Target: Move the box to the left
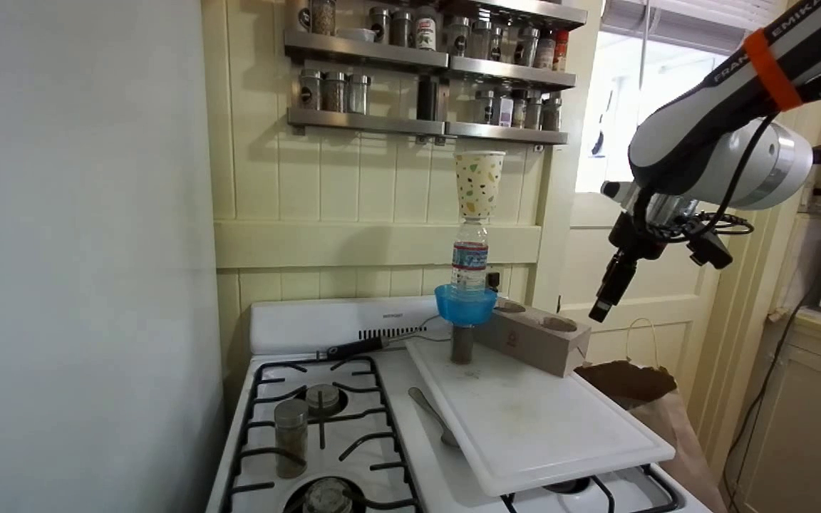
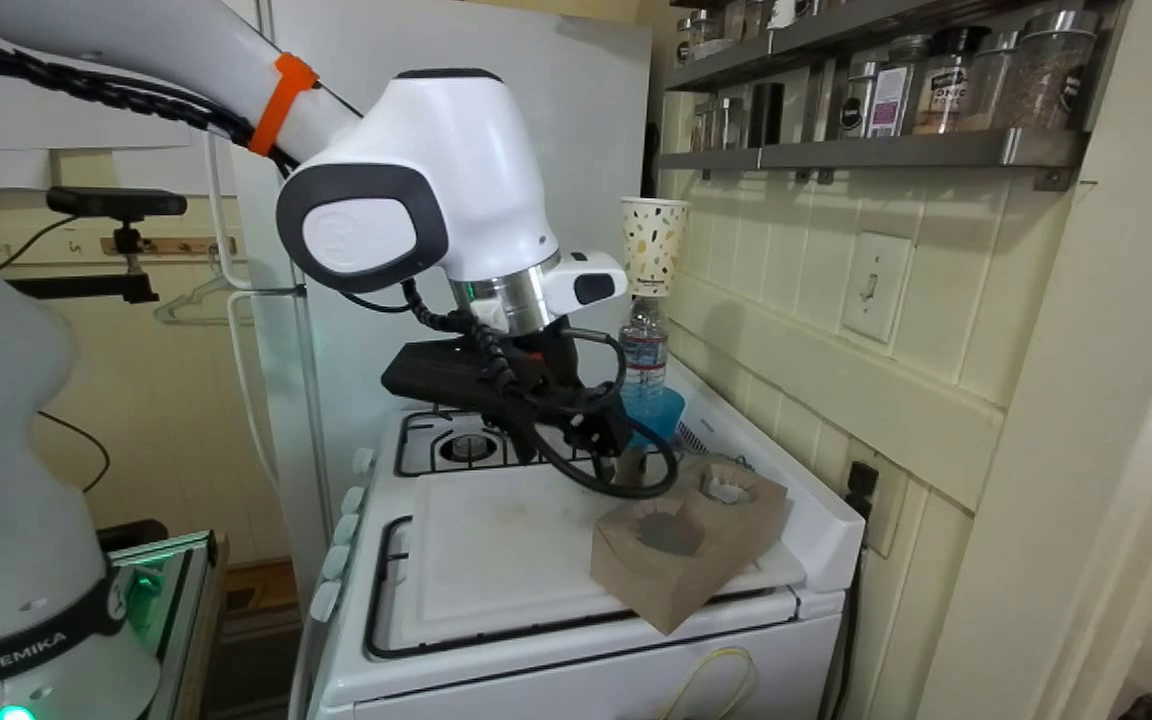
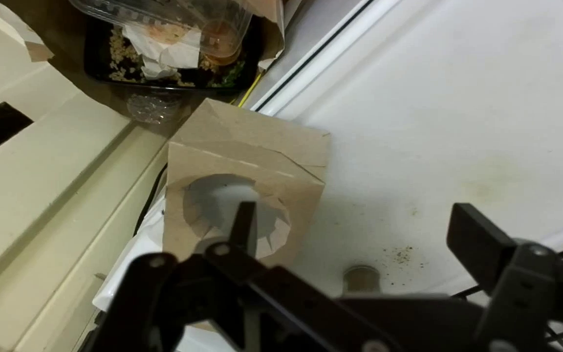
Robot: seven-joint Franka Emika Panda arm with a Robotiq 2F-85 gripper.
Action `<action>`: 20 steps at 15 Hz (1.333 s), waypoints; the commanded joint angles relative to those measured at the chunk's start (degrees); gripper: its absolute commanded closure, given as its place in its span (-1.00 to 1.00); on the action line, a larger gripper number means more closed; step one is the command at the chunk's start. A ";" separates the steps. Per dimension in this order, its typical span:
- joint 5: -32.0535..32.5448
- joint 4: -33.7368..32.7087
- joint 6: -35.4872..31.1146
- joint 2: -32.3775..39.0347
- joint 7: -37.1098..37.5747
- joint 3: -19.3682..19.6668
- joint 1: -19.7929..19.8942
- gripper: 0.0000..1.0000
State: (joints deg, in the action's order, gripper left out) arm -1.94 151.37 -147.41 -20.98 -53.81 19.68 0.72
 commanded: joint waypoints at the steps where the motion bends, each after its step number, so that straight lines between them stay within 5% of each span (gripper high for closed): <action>1: -5.89 -1.30 -2.55 4.07 -0.89 0.97 -1.15 -1.00; 8: -15.67 -3.16 -4.25 8.90 -4.63 1.75 -1.13 -1.00; 20: -14.24 -3.61 -2.79 8.89 -3.10 -0.04 1.01 -1.00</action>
State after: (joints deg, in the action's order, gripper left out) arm -15.76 147.80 -150.37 -12.14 -56.69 21.12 0.31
